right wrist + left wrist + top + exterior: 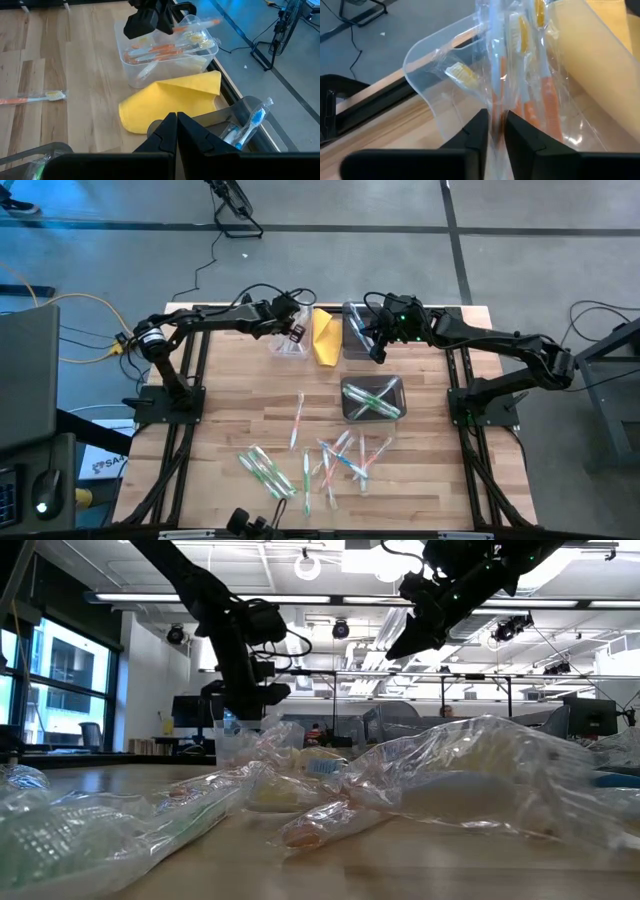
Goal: Pick & Place Toothbrushes
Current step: Put the orange toothbrush into the transparent bin
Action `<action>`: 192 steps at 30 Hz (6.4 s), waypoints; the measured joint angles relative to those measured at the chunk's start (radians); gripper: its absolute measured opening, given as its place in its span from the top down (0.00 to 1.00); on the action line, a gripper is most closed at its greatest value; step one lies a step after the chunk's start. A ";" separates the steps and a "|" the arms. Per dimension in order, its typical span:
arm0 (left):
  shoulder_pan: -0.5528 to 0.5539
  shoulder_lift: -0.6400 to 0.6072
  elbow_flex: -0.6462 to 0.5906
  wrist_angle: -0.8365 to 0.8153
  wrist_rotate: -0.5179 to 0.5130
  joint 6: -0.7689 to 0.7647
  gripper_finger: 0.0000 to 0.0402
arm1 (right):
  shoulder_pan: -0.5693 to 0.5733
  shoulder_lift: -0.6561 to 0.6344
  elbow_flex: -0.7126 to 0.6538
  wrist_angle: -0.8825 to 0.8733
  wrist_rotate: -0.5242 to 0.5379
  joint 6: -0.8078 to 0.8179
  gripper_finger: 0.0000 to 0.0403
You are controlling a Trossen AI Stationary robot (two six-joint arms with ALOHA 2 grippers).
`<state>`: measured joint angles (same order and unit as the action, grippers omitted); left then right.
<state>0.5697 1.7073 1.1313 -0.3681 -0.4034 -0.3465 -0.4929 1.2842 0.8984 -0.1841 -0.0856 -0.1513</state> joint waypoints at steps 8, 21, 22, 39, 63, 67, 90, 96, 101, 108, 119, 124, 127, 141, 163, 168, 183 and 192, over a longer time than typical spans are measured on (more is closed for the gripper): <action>0.000 0.000 0.000 -0.001 0.000 -0.026 0.70 | 0.000 0.000 0.000 0.000 0.000 0.000 0.99; 0.000 -0.081 0.000 -0.001 0.030 -0.016 0.63 | 0.000 0.000 0.000 0.000 0.000 0.000 0.99; 0.000 -0.095 0.000 -0.001 0.041 -0.016 0.63 | 0.000 0.000 0.000 0.000 0.000 0.000 0.99; -0.218 -0.195 0.001 -0.084 0.273 0.030 0.63 | 0.000 0.000 0.000 0.000 0.000 0.000 0.99; -0.568 -0.195 0.001 -0.084 0.234 -0.351 0.63 | 0.000 0.000 0.000 0.000 0.000 0.000 0.99; -0.618 -0.195 0.001 -0.084 0.197 -0.420 0.63 | 0.000 0.000 0.000 0.000 0.000 0.000 0.99; -0.730 -0.162 -0.001 -0.075 0.129 -0.609 0.63 | 0.000 0.000 0.000 0.000 0.000 0.000 0.99; -0.730 -0.127 0.003 -0.057 0.131 -0.637 0.63 | 0.000 0.000 0.000 -0.001 0.000 0.000 0.99; -0.730 -0.107 0.002 -0.065 0.143 -0.658 0.63 | 0.000 0.000 0.000 -0.003 0.000 -0.003 0.99; -0.733 -0.098 0.000 -0.080 0.150 -0.690 0.63 | 0.000 0.000 0.000 -0.003 0.000 -0.003 0.99; -0.763 -0.098 0.000 -0.078 0.132 -0.731 0.63 | 0.000 0.000 0.000 -0.003 0.000 -0.003 0.99; -0.775 -0.098 0.000 -0.080 0.125 -0.736 0.63 | 0.000 0.000 0.000 -0.003 0.000 -0.003 0.99; -0.782 -0.098 0.000 -0.079 0.122 -0.738 0.63 | 0.000 0.000 0.000 -0.004 0.000 -0.003 0.99; -0.782 -0.061 0.001 -0.127 0.127 -0.819 0.63 | 0.000 0.000 0.000 -0.004 0.000 -0.003 0.99; -0.780 0.047 0.001 -0.220 0.208 -0.940 0.63 | 0.000 0.000 0.000 -0.011 0.000 -0.003 0.99; -0.780 0.047 0.001 -0.236 0.200 -0.942 0.63 | 0.000 0.000 0.000 -0.013 0.000 -0.003 0.99; -0.780 0.047 0.001 -0.228 0.157 -0.942 0.63 | 0.000 0.000 0.000 -0.014 0.000 -0.003 0.99; -0.779 0.047 0.001 -0.225 0.154 -0.942 0.63 | 0.000 0.000 0.000 -0.014 0.000 -0.003 0.99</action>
<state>-0.2096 1.7542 1.1320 -0.5934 -0.2497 -1.2881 -0.4930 1.2842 0.8982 -0.1982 -0.0856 -0.1547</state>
